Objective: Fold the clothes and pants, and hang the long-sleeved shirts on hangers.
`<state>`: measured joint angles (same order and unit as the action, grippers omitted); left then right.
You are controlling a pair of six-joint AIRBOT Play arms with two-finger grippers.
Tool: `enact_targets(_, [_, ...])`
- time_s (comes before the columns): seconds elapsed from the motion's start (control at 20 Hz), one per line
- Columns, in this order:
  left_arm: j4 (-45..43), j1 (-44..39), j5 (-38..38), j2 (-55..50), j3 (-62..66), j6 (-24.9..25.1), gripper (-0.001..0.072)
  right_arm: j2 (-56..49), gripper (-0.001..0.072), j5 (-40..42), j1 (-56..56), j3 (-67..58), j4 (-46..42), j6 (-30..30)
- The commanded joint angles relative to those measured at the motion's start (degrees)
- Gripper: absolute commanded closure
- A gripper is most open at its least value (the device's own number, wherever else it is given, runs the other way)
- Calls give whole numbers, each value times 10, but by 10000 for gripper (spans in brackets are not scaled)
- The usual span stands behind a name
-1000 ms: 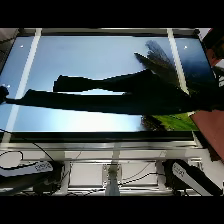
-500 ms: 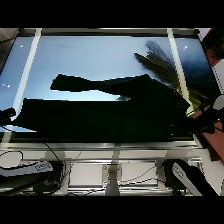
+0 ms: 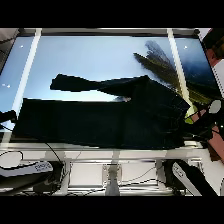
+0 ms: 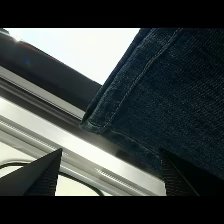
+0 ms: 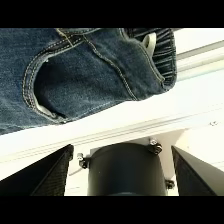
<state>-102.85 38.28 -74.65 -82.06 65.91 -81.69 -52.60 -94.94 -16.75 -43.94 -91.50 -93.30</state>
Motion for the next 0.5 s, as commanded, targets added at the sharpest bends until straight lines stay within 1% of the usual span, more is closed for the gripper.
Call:
enact_targets(0.0, [0, -9, 3, 0, 3, 0, 9, 0, 37, 44, 0, -31, -7, 20])
enact_targets(0.05, [0, -16, 4, 0, 8, 0, 9, 0, 38, 96, 0, -50, -16, 22])
enact_targets(0.1, [0, -24, 5, 0, 14, 0, 9, 0, 51, 172, 0, -70, -37, 29])
enact_targets(0.15, [0, -32, 5, 0, 20, 0, 9, 0, 182, 260, 0, -90, -66, 29])
enact_targets(0.2, [0, -42, 5, 0, 26, 0, 9, 0, 412, 331, -3, -104, -86, 29])
enact_targets(0.25, [0, -51, 7, 0, 30, 0, 9, -2, 612, 393, -14, -115, -89, 27])
enact_targets(0.3, [0, -59, 12, 0, 30, 0, 9, -13, 613, 415, -33, -128, -83, 14])
enact_targets(0.35, [0, -68, 18, 0, 30, 0, 9, -35, 614, 402, -62, -143, -58, 11])
enact_targets(0.4, [0, -75, 24, 0, 30, 0, 9, -62, 614, 376, -96, -154, -15, 27])
enact_targets(0.45, [0, -83, 30, 0, 30, 0, 9, -97, 614, 340, -139, -164, 60, 73])
